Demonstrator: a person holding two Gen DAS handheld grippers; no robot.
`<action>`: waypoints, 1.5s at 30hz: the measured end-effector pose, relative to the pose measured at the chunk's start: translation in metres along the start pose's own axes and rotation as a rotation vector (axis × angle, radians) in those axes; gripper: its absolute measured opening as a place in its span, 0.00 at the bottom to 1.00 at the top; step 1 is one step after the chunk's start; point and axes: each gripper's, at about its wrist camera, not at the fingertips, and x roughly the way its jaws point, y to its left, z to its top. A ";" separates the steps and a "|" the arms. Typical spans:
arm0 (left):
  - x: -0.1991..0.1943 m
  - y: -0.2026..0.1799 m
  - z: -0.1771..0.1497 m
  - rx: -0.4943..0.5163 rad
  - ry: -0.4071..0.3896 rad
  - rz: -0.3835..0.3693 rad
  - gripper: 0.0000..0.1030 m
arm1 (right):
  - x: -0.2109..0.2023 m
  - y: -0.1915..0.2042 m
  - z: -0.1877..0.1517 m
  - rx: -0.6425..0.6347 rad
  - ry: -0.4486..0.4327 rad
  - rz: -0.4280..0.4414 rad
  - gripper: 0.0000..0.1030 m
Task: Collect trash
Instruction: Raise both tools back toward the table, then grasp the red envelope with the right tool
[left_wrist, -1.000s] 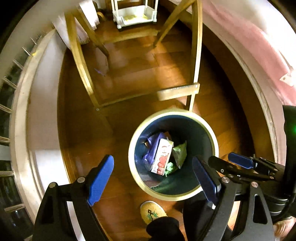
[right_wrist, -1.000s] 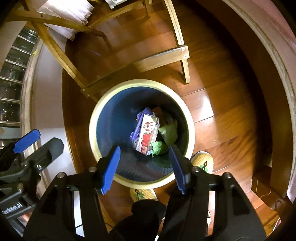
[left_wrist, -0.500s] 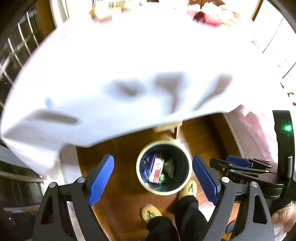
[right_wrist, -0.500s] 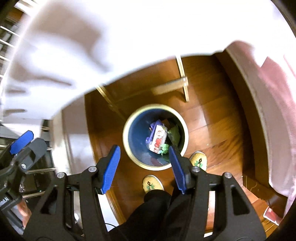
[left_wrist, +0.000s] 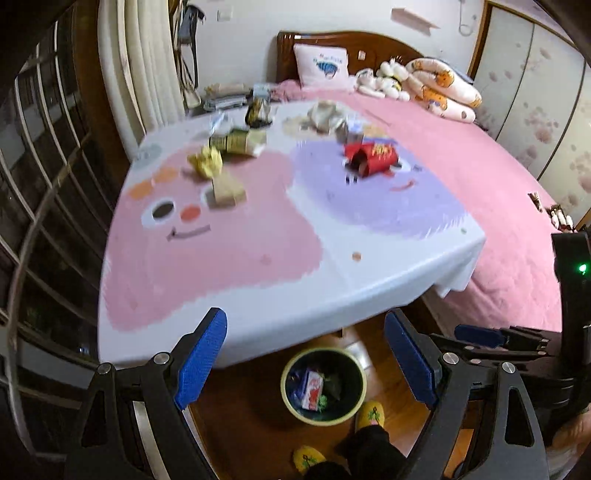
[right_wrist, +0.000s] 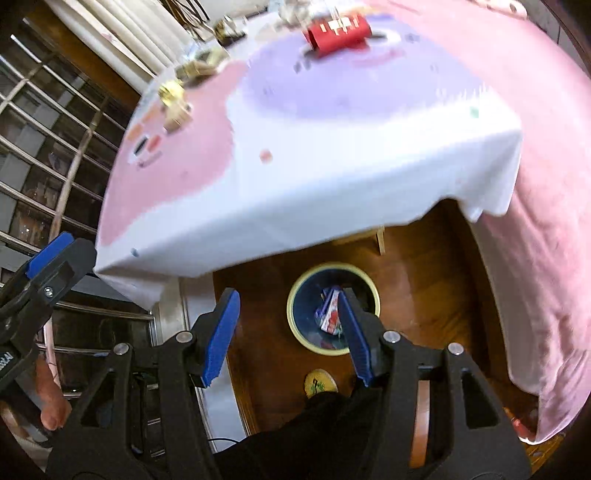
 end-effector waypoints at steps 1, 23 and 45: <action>-0.005 0.000 0.006 0.003 -0.008 -0.001 0.86 | -0.010 0.006 0.009 -0.006 -0.023 -0.004 0.51; 0.008 0.027 0.122 -0.065 -0.078 0.083 0.85 | -0.034 -0.004 0.165 0.079 -0.150 0.040 0.51; 0.203 0.053 0.200 -0.426 0.091 0.313 0.83 | 0.178 -0.114 0.378 0.211 0.169 0.129 0.56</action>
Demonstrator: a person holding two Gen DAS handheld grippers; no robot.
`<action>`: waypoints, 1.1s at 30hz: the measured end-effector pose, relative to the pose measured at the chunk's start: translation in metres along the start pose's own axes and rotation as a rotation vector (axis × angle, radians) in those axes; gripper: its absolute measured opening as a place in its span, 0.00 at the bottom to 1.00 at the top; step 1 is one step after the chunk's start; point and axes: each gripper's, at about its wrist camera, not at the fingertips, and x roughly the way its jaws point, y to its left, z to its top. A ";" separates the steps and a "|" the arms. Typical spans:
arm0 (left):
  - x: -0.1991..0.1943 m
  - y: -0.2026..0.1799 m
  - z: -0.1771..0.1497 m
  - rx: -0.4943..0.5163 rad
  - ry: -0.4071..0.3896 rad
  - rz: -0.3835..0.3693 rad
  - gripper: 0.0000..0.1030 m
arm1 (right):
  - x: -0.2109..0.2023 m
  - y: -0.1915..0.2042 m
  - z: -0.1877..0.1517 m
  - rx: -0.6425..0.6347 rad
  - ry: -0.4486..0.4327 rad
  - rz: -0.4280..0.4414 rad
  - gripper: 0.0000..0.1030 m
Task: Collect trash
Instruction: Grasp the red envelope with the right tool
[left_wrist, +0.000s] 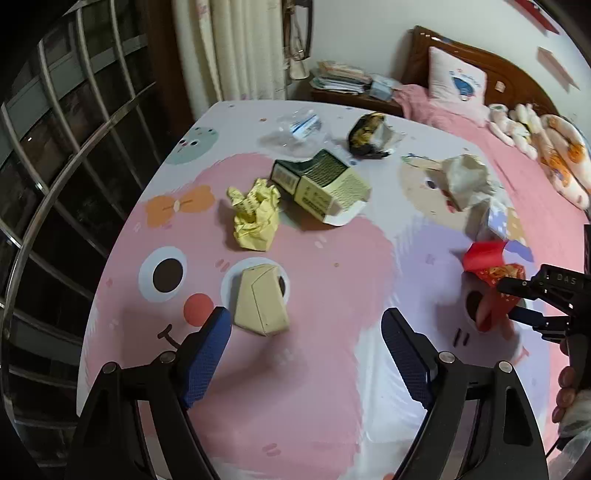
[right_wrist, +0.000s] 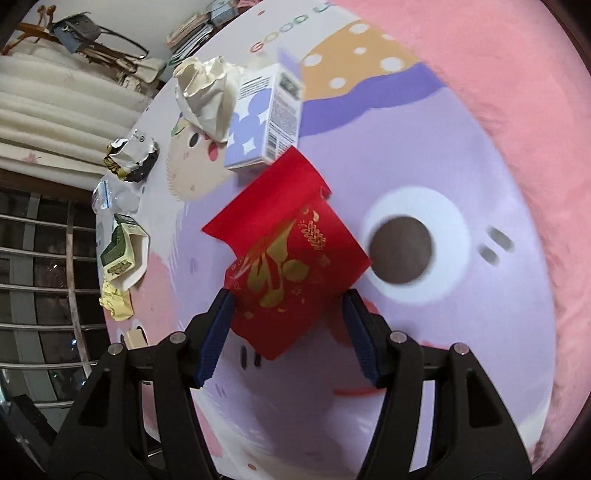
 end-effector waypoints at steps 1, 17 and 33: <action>0.004 0.001 0.001 -0.014 0.005 0.008 0.83 | 0.003 0.002 0.003 -0.007 0.003 0.000 0.56; 0.045 0.038 0.023 -0.211 0.060 0.095 0.83 | 0.012 0.012 0.033 0.032 0.026 0.008 0.70; 0.094 0.031 0.022 -0.153 0.229 0.059 0.58 | 0.009 0.041 0.011 -0.183 -0.016 0.087 0.29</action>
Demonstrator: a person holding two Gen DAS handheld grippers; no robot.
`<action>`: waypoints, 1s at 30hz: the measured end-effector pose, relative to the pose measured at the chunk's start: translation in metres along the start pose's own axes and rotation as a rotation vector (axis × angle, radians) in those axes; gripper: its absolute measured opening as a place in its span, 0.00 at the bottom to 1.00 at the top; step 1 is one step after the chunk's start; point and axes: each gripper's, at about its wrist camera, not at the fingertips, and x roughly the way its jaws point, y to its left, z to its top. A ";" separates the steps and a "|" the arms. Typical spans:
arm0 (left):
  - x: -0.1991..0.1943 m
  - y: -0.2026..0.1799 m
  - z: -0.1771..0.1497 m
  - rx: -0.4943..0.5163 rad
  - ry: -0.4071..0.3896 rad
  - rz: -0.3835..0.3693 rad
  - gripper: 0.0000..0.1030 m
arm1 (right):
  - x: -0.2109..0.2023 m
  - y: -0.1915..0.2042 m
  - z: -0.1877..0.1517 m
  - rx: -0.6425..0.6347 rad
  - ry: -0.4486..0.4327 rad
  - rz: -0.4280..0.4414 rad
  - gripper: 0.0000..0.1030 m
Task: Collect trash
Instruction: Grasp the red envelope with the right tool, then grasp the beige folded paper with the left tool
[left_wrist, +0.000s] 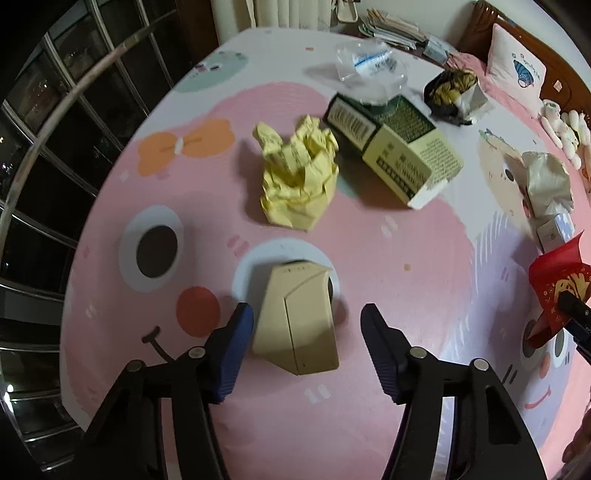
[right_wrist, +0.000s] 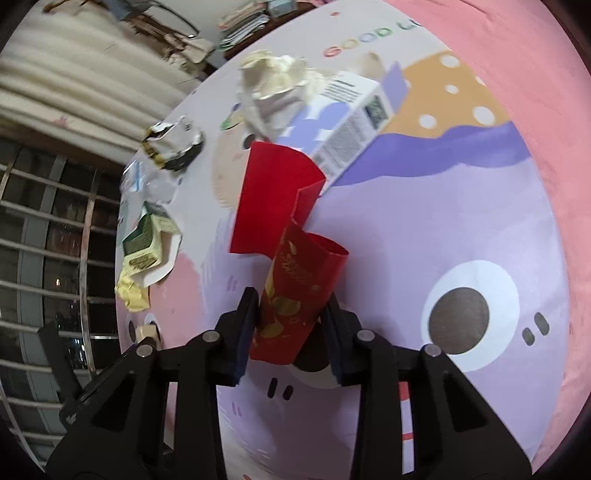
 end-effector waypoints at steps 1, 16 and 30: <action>0.001 0.000 -0.001 -0.002 0.000 0.003 0.57 | 0.000 0.001 -0.001 -0.005 0.001 0.004 0.29; -0.007 0.004 -0.018 -0.009 0.014 -0.057 0.45 | -0.017 0.023 -0.032 -0.078 -0.016 0.069 0.25; -0.050 0.008 -0.072 0.220 0.014 -0.146 0.01 | -0.071 0.038 -0.143 -0.040 -0.105 0.041 0.24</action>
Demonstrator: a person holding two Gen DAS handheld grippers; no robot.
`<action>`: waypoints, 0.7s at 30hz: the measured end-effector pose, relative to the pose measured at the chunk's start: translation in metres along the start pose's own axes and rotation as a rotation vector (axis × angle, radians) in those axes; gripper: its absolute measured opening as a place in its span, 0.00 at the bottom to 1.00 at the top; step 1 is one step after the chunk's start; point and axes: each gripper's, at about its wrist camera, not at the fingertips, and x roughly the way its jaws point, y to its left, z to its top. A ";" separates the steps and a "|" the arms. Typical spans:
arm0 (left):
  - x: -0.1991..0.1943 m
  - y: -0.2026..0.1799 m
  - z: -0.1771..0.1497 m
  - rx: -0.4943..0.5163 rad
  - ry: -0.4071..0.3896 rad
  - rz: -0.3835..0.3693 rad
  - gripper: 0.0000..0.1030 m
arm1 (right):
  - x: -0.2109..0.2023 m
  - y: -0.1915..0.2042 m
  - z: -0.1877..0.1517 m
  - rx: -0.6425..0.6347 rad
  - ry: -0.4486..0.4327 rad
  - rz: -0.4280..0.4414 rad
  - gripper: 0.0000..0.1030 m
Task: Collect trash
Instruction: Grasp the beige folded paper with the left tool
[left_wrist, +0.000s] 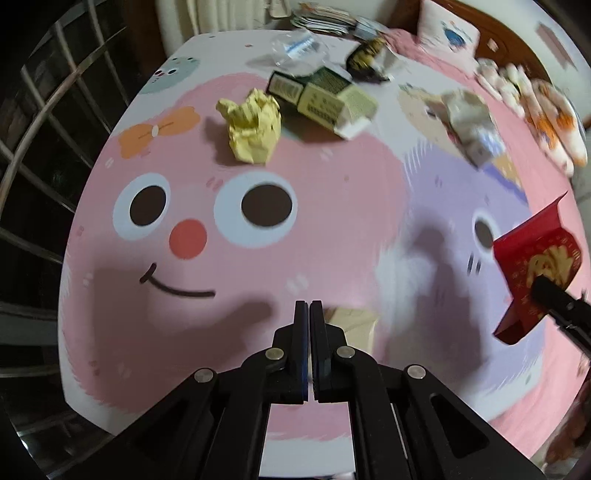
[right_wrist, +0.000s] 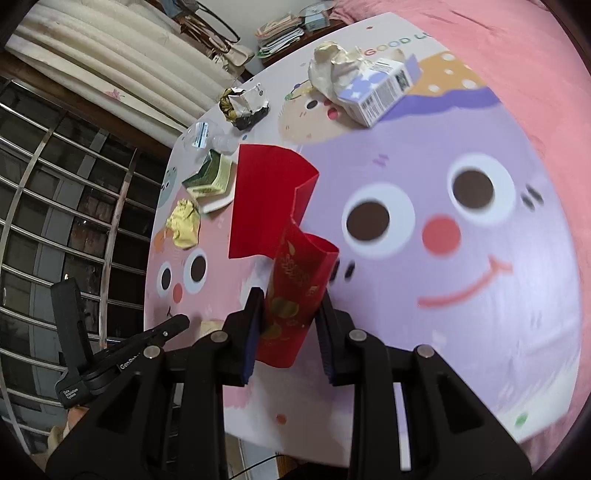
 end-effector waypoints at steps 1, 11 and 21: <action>0.001 0.001 -0.006 0.013 0.008 0.001 0.01 | -0.003 0.000 -0.009 0.005 -0.008 -0.005 0.24; -0.005 0.016 -0.039 -0.018 0.036 -0.086 0.64 | -0.021 0.000 -0.056 0.062 -0.052 -0.027 0.24; 0.002 -0.003 -0.029 -0.127 0.054 -0.088 0.83 | -0.018 -0.001 -0.035 0.019 -0.046 -0.029 0.24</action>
